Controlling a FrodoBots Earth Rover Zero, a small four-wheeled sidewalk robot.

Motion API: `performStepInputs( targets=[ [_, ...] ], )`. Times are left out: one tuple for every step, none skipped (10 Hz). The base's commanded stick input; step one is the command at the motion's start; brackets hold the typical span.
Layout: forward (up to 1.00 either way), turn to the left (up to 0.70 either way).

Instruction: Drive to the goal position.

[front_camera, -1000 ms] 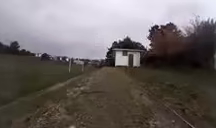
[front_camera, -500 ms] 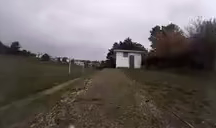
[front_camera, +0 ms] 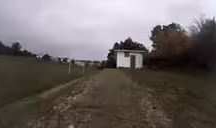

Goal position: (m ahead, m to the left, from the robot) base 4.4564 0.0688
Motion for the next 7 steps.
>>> performStepInputs(
  targets=[
    [0.60, -0.15],
    [0.60, -0.15],
    [0.60, -0.10],
    [0.60, -0.05],
    [0.60, 0.00],
    [0.60, 0.00],
    [0.60, 0.00]
  ],
)
